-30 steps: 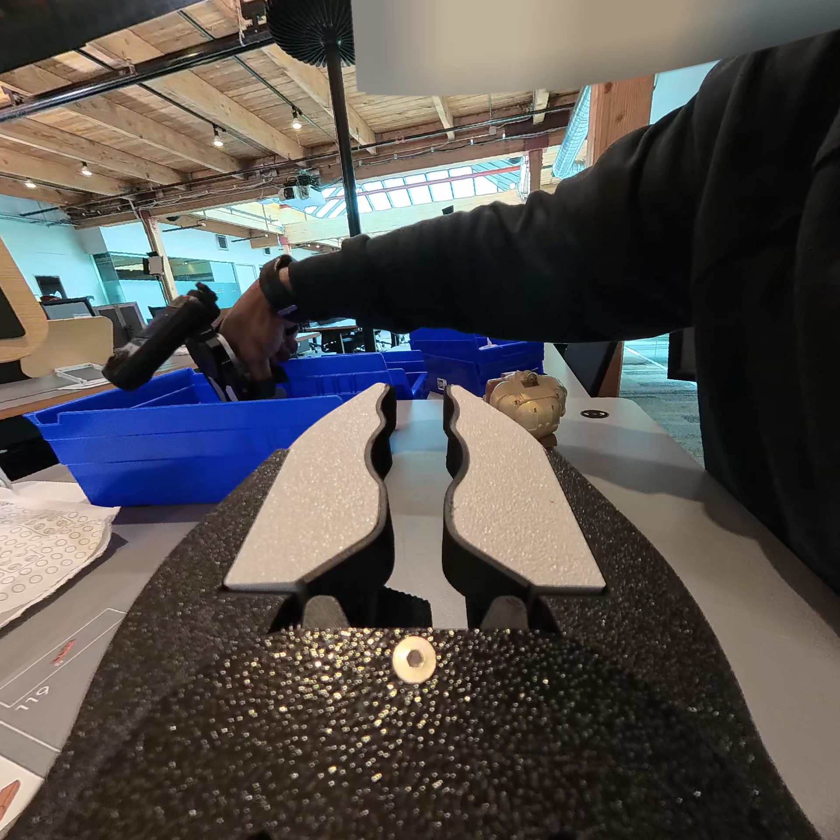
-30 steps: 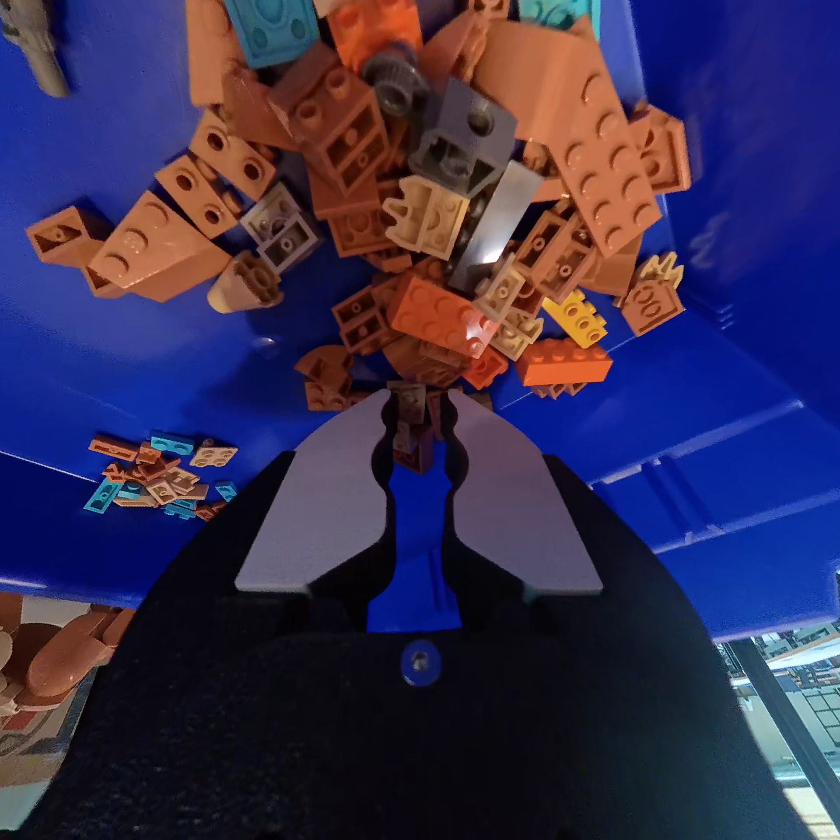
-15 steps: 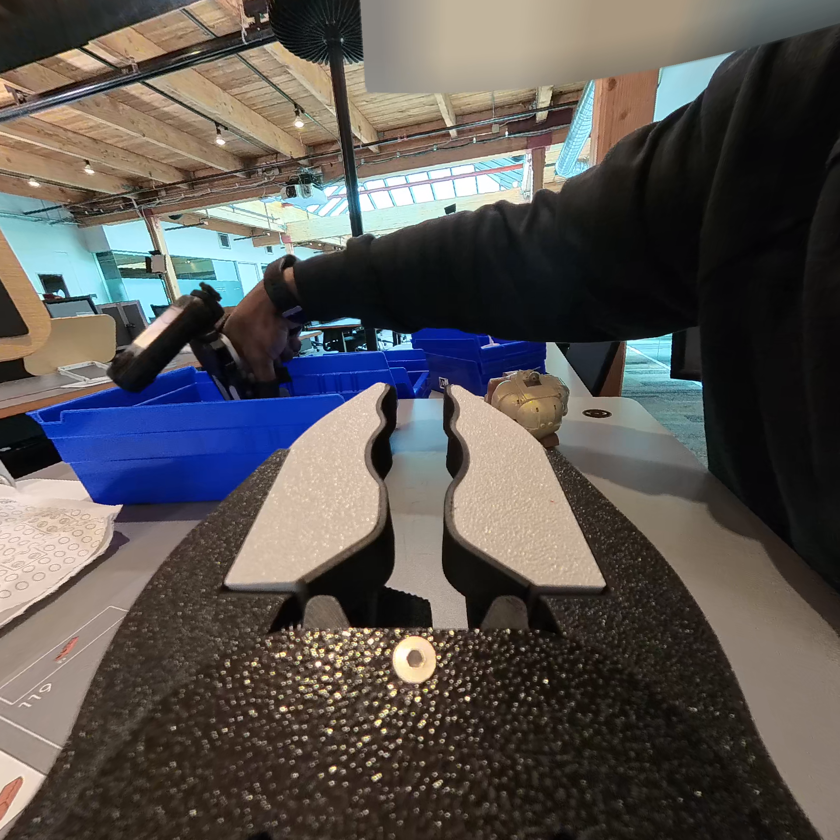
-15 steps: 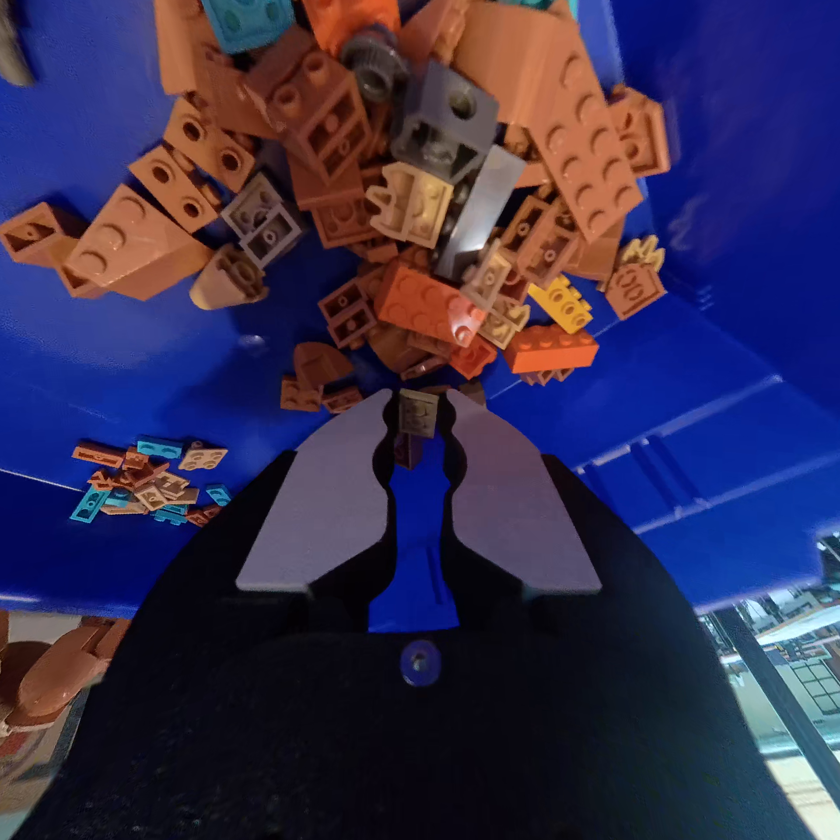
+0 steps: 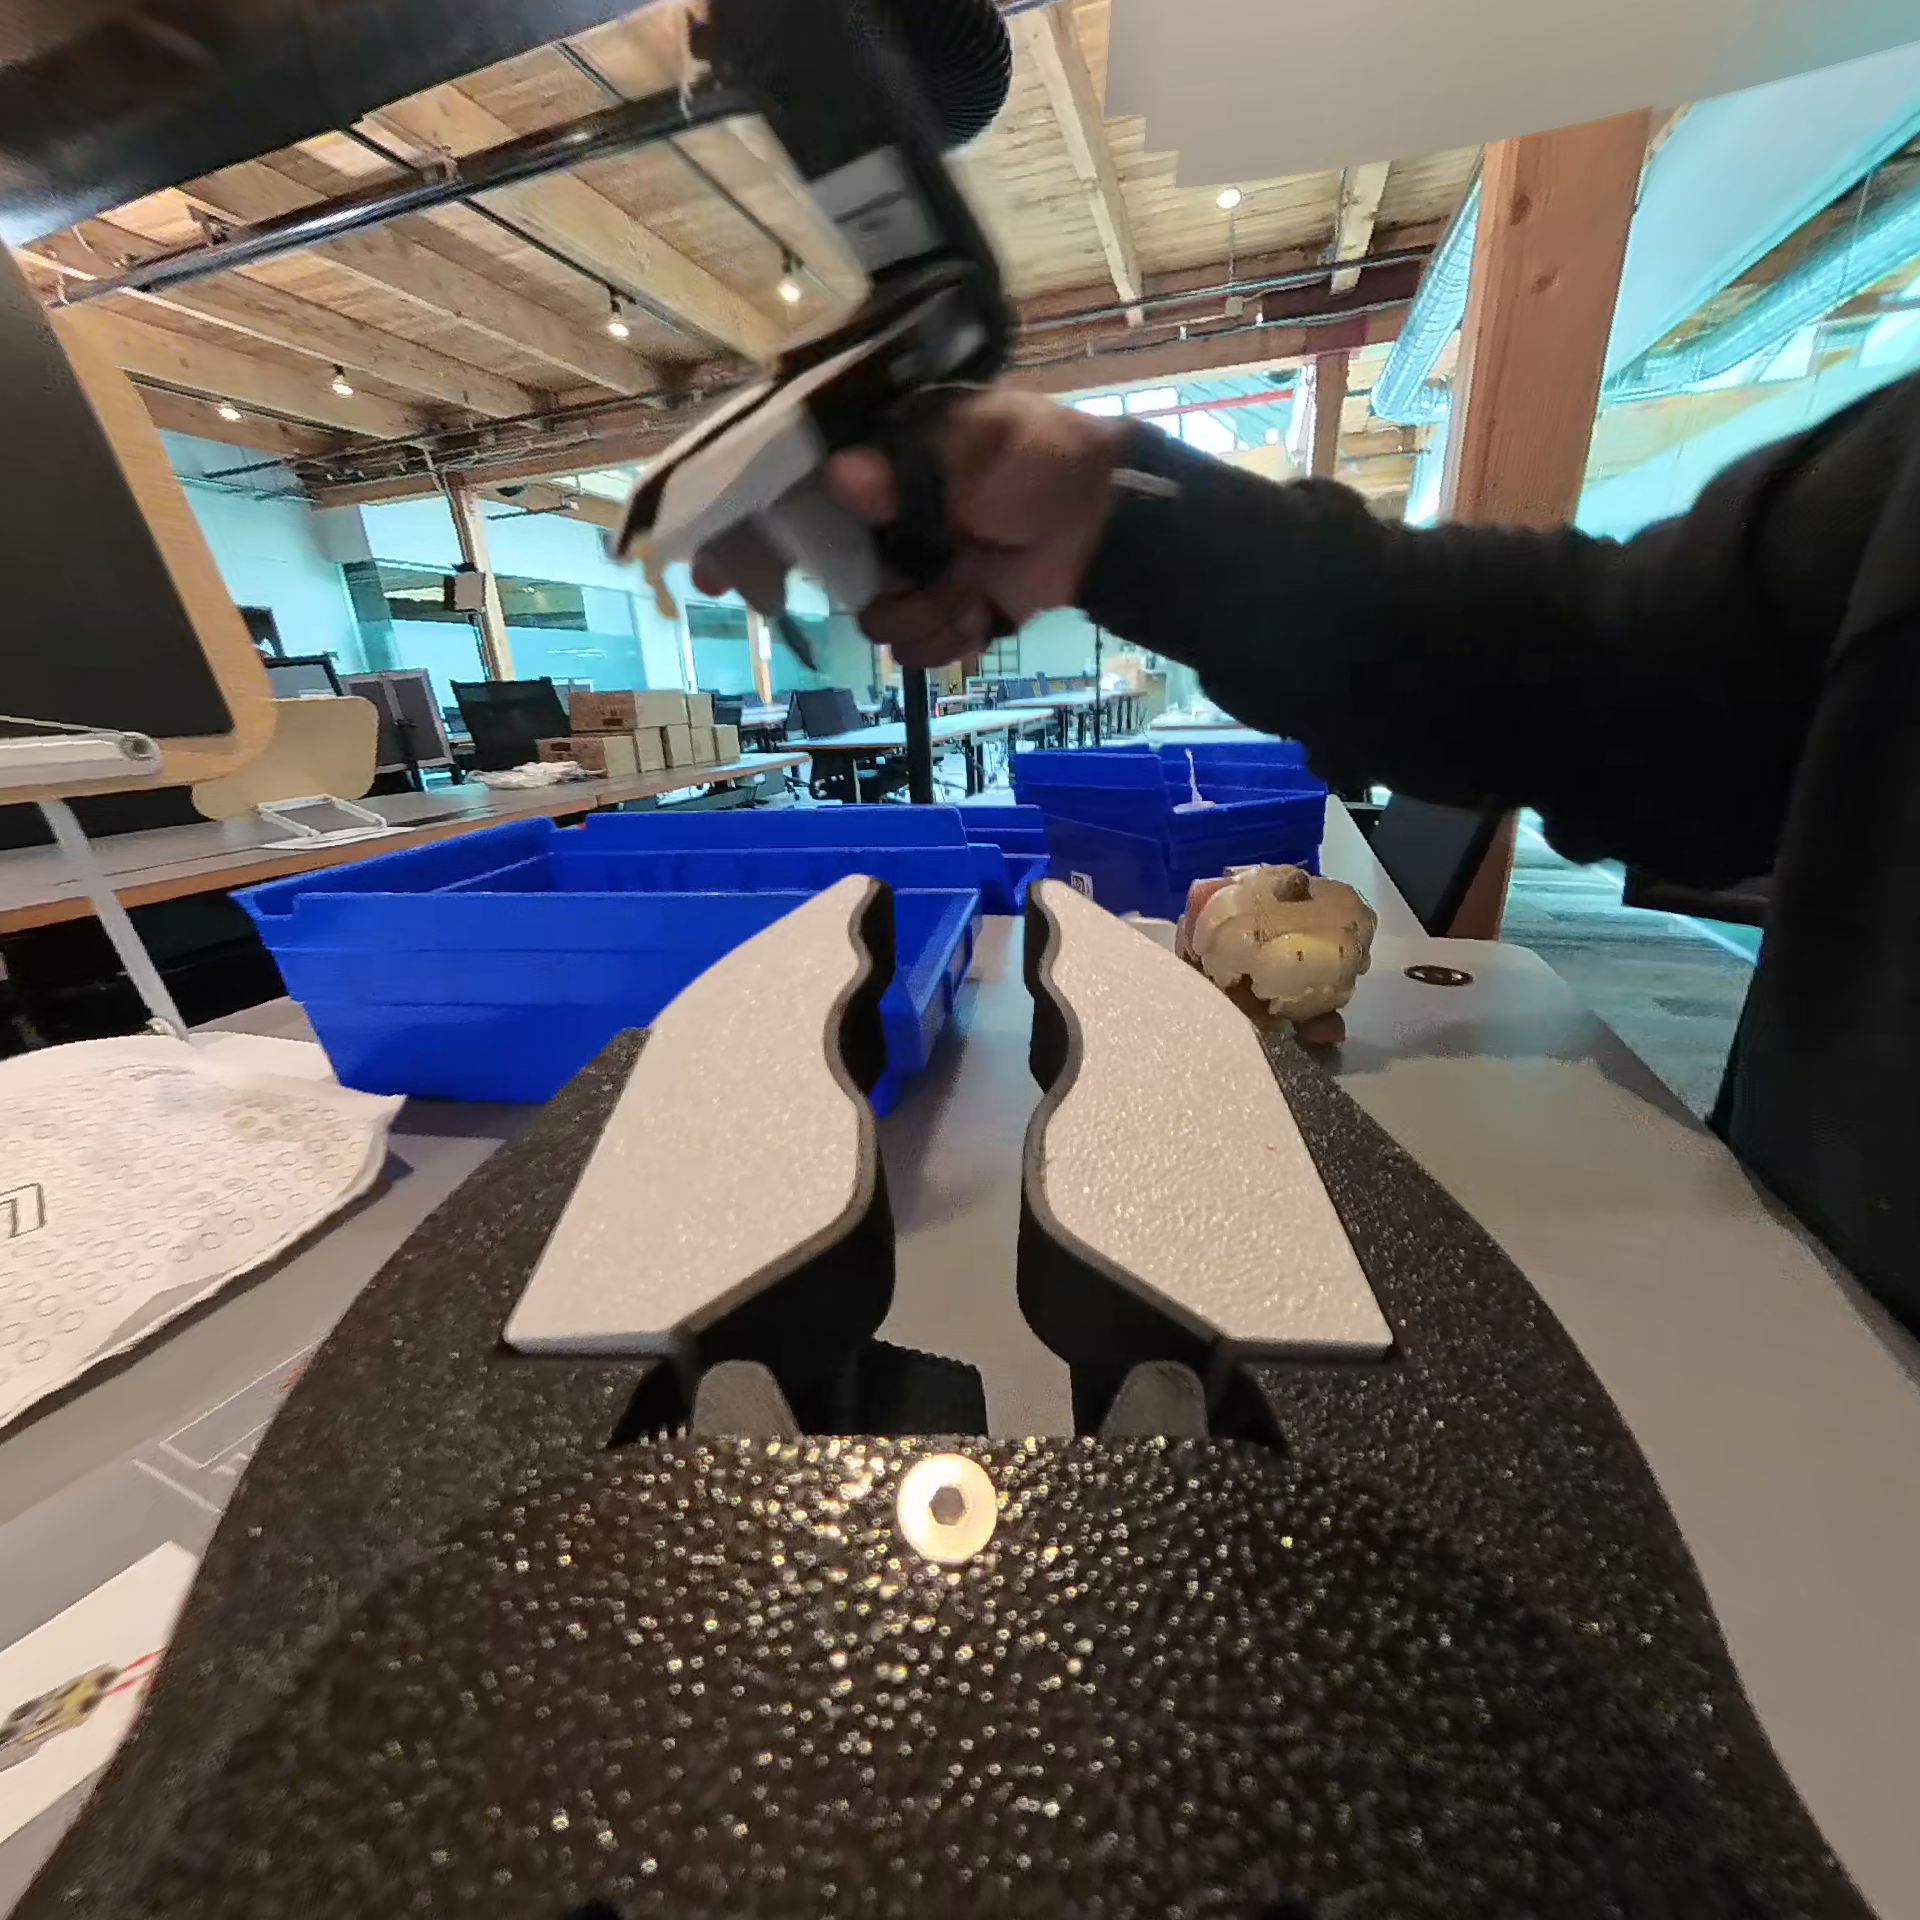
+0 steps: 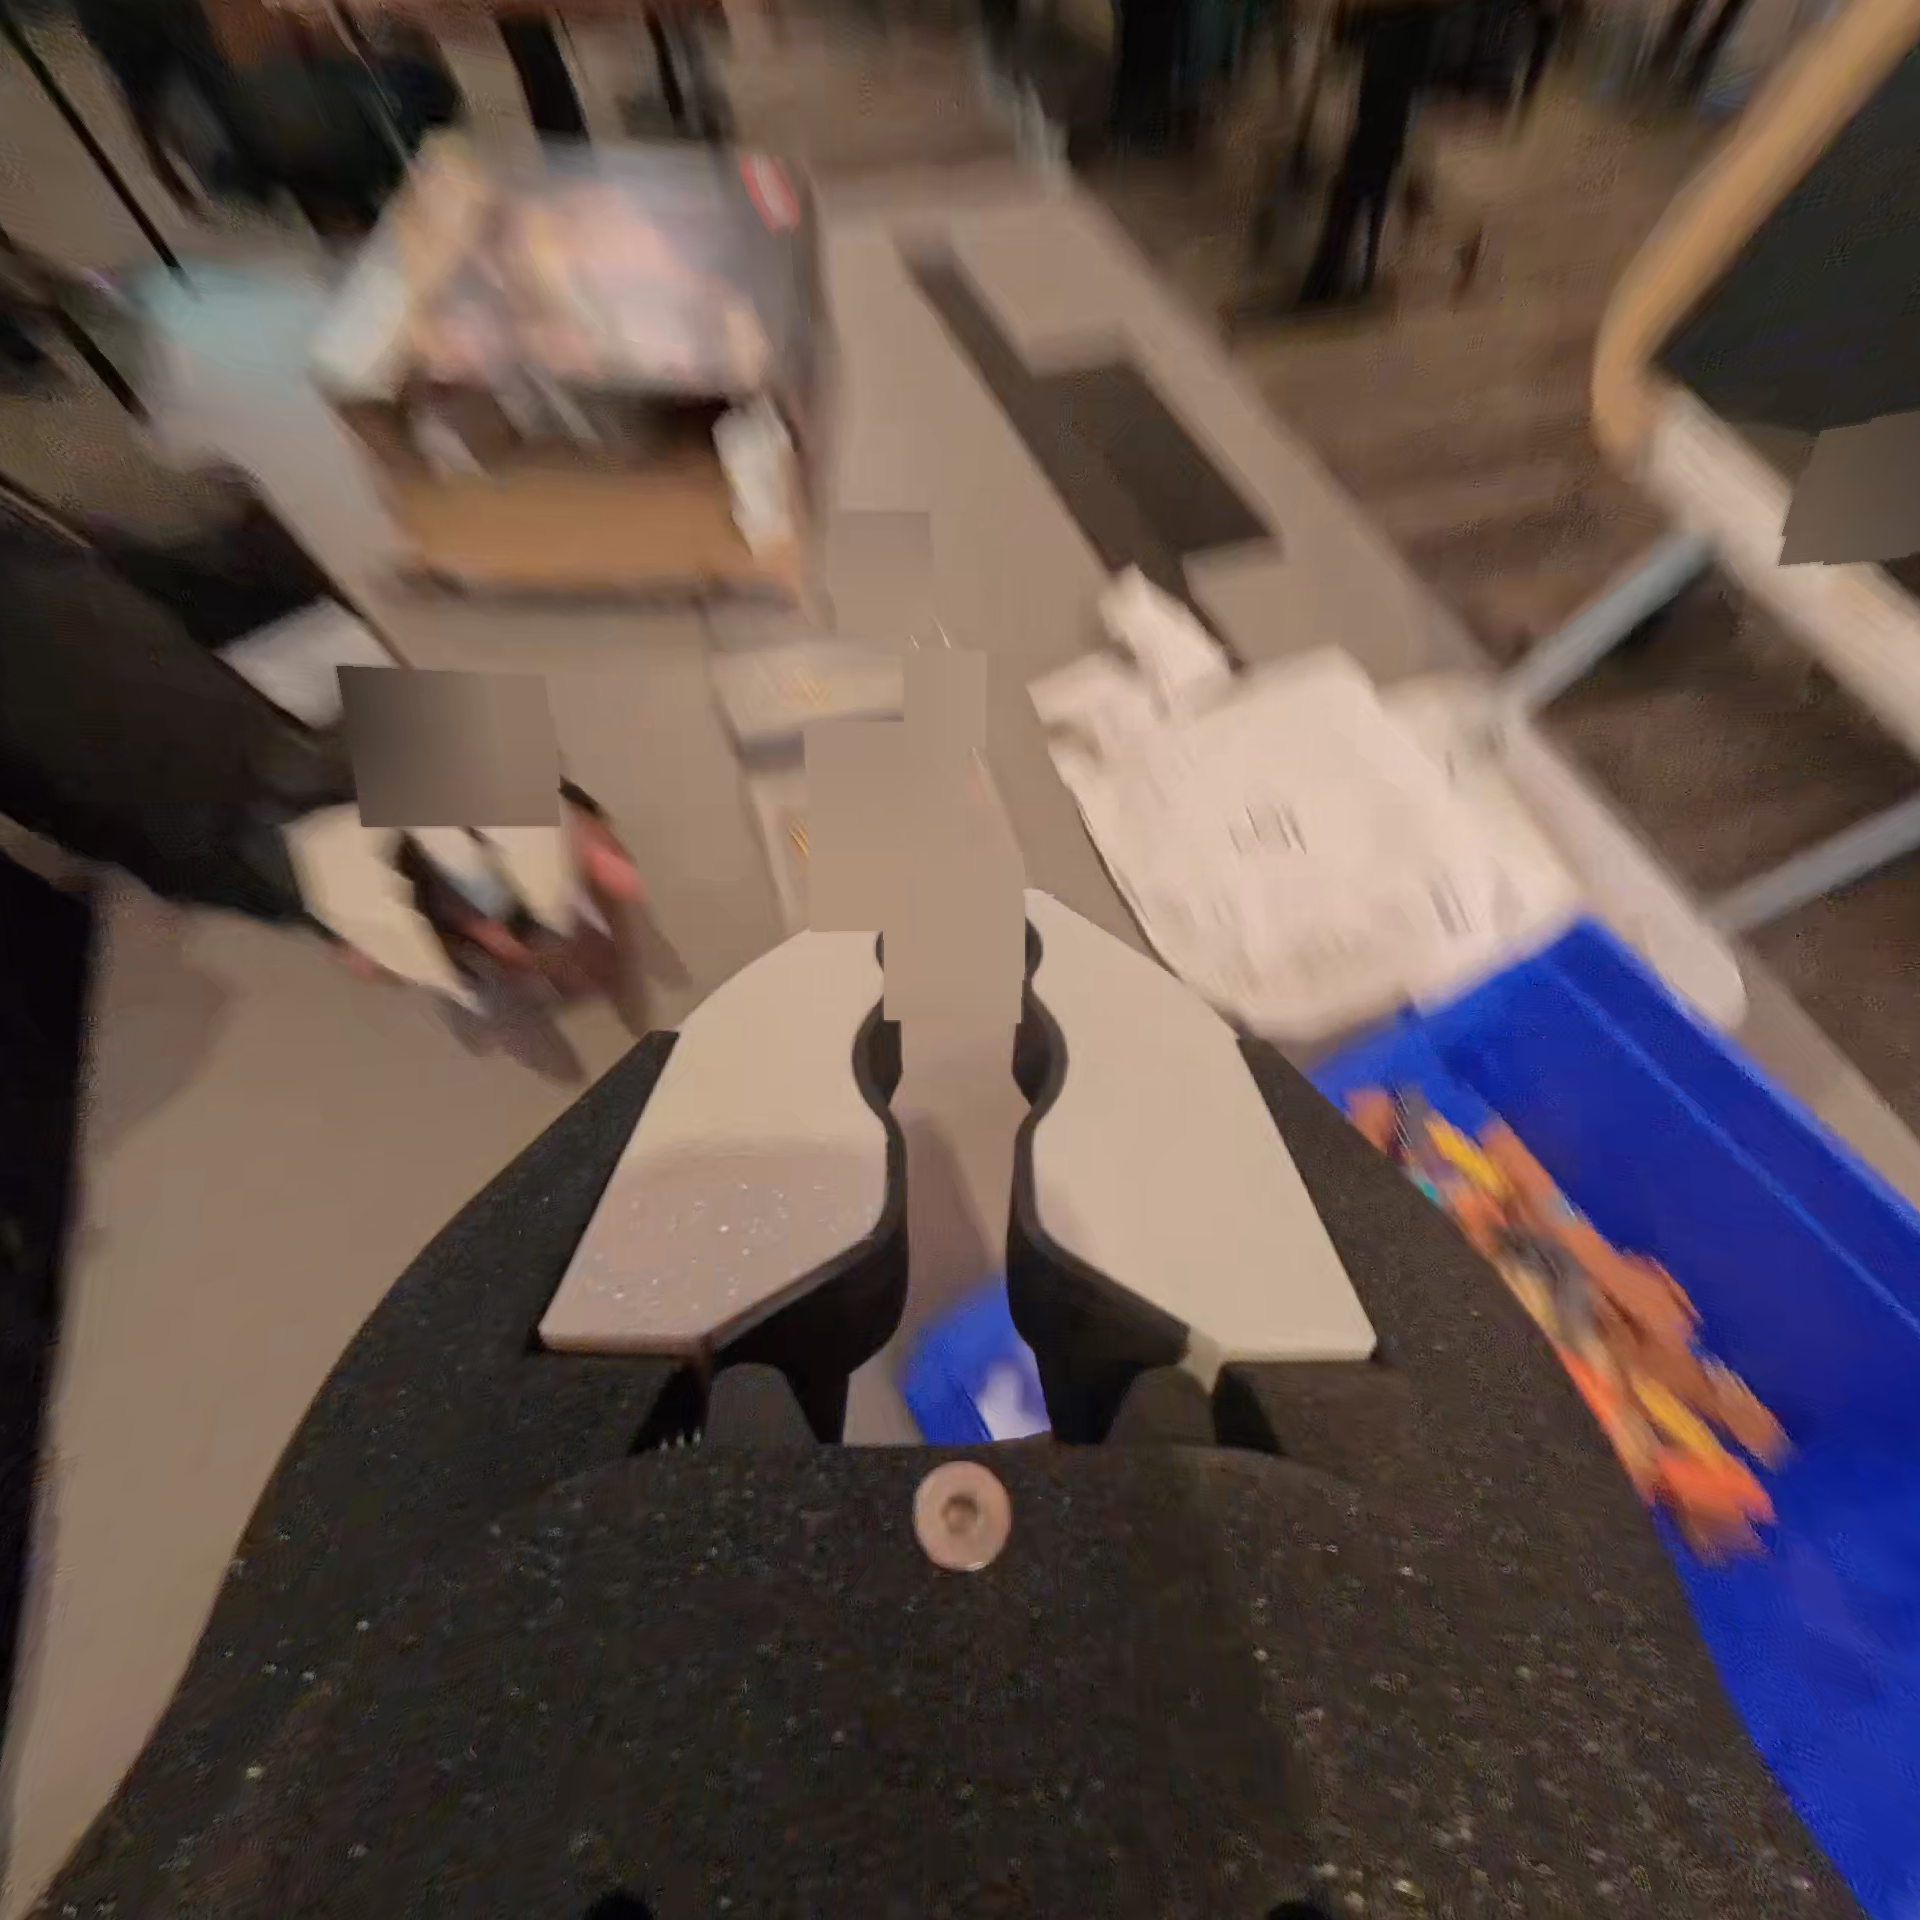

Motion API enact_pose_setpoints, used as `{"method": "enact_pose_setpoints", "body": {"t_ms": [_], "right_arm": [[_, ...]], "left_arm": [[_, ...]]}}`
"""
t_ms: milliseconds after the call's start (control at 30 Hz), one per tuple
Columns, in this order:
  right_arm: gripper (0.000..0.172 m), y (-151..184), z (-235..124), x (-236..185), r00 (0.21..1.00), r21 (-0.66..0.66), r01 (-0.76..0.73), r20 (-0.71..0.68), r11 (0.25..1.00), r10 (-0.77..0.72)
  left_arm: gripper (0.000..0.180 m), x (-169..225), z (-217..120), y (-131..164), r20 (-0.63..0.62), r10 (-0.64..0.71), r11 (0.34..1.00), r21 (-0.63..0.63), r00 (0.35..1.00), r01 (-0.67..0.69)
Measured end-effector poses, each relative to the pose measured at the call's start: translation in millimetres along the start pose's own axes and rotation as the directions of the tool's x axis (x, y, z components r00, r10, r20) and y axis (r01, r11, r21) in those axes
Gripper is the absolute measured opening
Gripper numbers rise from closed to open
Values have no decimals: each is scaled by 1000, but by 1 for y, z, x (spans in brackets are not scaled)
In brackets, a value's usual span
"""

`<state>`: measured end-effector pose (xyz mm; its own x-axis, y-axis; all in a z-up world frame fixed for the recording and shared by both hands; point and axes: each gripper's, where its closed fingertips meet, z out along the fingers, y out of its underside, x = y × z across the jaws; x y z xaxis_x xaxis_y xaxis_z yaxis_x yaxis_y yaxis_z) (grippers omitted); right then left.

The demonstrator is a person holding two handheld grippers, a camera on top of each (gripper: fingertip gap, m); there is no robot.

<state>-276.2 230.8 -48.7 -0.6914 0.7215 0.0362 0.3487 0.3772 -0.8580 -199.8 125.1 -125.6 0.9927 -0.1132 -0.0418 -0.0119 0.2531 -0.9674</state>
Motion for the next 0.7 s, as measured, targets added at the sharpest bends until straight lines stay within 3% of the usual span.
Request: {"method": "enact_pose_setpoints", "body": {"t_ms": [100, 233, 367, 567, 700], "right_arm": [[16, -46, -10, -83, 996, 366, 16, 75, 931, -47], [16, -56, -3, -149, 973, 688, -93, 217, 720, -81], [16, -37, 32, -164, 950, 761, -181, 299, 623, -89], [16, -14, 65, -172, 944, 744, -167, 310, 647, -113], [16, -10, 62, -175, 936, 746, -178, 329, 641, -123]], "left_arm": [[26, -4, -10, -19, -13, -41, 996, 83, 999, 42], [29, -4, -30, -52, -114, -153, 957, 233, 982, 176], [31, -3, -48, -68, -275, -281, 894, 275, 920, 355], [30, -7, -50, -55, -369, -433, 830, 192, 822, 523], [30, -1, -44, -42, -372, -437, 844, 144, 819, 516]]}}
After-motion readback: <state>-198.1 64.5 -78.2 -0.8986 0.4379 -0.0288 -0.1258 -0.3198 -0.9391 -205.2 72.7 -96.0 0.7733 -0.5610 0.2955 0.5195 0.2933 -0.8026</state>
